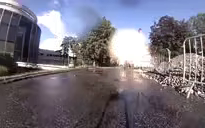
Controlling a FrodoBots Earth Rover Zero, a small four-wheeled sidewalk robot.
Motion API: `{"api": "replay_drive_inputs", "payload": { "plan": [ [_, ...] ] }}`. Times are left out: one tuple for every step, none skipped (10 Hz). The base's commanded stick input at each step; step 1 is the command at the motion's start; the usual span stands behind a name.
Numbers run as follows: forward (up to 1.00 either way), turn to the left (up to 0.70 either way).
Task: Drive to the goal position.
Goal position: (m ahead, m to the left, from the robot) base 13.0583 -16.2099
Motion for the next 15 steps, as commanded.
{"api": "replay_drive_inputs", "payload": {
  "plan": [
    [0.5,0.0],
    [0.5,0.0],
    [0.5,0.0],
    [0.5,0.0],
    [0.5,0.0],
    [0.5,0.0],
    [0.5,0.0],
    [0.5,0.0],
    [0.5,0.0],
    [0.5,0.0],
    [0.5,0.0],
    [0.5,0.0],
    [0.5,0.0],
    [0.5,0.0],
    [0.5,0.0]
  ]
}}
